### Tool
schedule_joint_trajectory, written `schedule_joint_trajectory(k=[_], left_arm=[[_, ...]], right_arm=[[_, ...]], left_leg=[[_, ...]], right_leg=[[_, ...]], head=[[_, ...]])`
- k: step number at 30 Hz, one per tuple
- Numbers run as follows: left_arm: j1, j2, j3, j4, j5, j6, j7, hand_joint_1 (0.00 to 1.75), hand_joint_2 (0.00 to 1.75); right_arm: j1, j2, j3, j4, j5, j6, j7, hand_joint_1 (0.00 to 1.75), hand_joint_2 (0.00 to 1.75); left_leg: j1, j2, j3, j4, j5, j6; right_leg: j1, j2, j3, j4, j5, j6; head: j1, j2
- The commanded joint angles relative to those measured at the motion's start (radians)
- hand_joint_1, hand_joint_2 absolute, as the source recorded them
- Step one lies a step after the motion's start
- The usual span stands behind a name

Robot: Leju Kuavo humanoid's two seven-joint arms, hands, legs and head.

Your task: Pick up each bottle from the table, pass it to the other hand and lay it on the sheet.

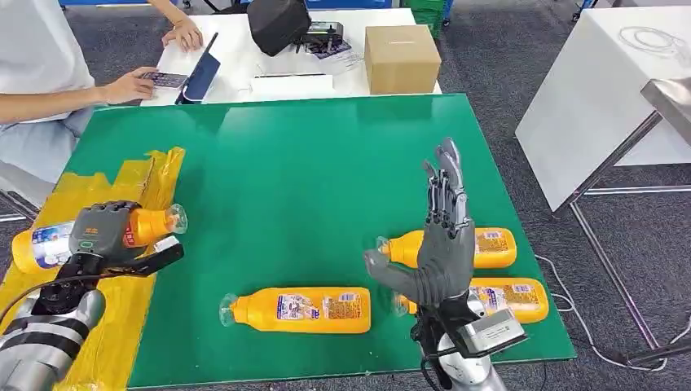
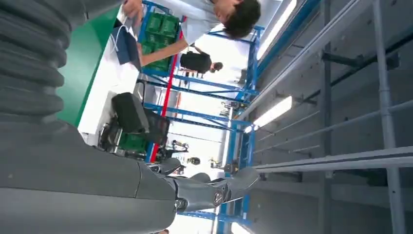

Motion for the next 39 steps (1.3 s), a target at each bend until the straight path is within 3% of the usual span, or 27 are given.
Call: schedule_joint_trajectory(k=[1,8,14,15,17,29,32,34,37,39], left_arm=[[0.069,-0.002,0.061,0.021,0.240,-0.129,-0.130,1.75,1.75],[0.202,-0.015,0.080,-0.127,0.405,-0.236,-0.170,1.75,1.75],[0.190,-0.009,0.061,-0.062,0.357,-0.236,-0.112,1.75,1.75],[0.184,-0.007,0.057,-0.050,0.344,-0.235,-0.096,0.02,1.75],[0.165,-0.016,0.057,-0.012,0.299,-0.192,-0.051,0.00,1.75],[0.154,-0.041,0.071,0.031,0.297,-0.186,-0.048,0.00,1.75],[0.170,-0.064,0.107,-0.008,0.319,-0.111,-0.083,0.00,1.75],[0.210,-0.093,0.153,-0.084,0.413,-0.074,-0.176,0.00,1.75],[0.230,-0.093,0.153,-0.124,0.415,-0.078,-0.171,0.00,1.75],[0.263,-0.129,0.207,-0.210,0.577,-0.102,-0.285,0.00,1.75]], right_arm=[[-0.011,-0.018,-0.039,0.056,0.003,0.018,0.015,0.00,1.75],[-0.013,-0.016,-0.047,0.081,0.014,0.031,0.030,0.00,1.75],[-0.025,-0.017,-0.034,0.095,0.033,0.029,0.042,0.00,1.75],[-0.025,-0.018,-0.032,0.096,0.038,0.029,0.045,0.00,1.75],[-0.028,-0.019,-0.029,0.098,0.053,0.027,0.056,0.00,1.75],[-0.035,-0.023,-0.029,0.110,0.069,0.029,0.077,0.00,1.75],[-0.036,-0.030,-0.023,0.115,0.080,0.033,0.085,0.00,1.75],[-0.037,-0.040,-0.014,0.125,0.099,0.035,0.097,0.00,1.75],[-0.037,-0.041,-0.013,0.132,0.097,0.033,0.098,0.00,1.75],[-0.043,-0.054,-0.001,0.141,0.126,0.038,0.112,0.00,1.75]], left_leg=[[0.000,0.004,0.004,-0.002,-0.001,0.000],[0.000,0.002,0.002,-0.001,-0.001,0.000],[0.000,0.004,0.006,-0.002,-0.001,0.001],[0.000,0.002,0.005,-0.002,-0.001,0.001],[-0.001,0.002,0.004,-0.002,-0.001,0.001],[0.000,0.001,0.006,-0.002,0.000,0.000],[0.000,0.001,0.007,-0.002,0.000,0.001],[0.000,0.001,0.008,-0.002,0.000,0.001],[0.001,0.003,0.009,-0.002,-0.001,0.001],[0.000,0.001,0.007,-0.001,-0.001,0.001]], right_leg=[[0.000,0.002,0.004,-0.002,0.000,-0.001],[0.000,0.001,0.002,-0.002,0.000,0.000],[0.000,0.002,0.005,-0.003,0.000,-0.001],[0.000,0.001,0.004,-0.002,0.000,-0.001],[0.000,0.001,0.004,-0.001,0.000,-0.001],[0.000,0.000,0.006,-0.001,0.000,-0.001],[0.000,0.000,0.007,-0.001,0.000,-0.001],[0.000,0.000,0.008,-0.002,0.000,-0.001],[0.001,0.001,0.009,-0.004,0.000,-0.001],[0.001,0.000,0.008,-0.002,-0.001,-0.001]], head=[[0.000,0.000],[0.000,0.000],[0.000,0.000],[0.000,0.000],[0.000,0.000],[0.000,0.000],[0.000,0.000],[0.000,0.000],[0.000,0.000],[0.000,0.000]])
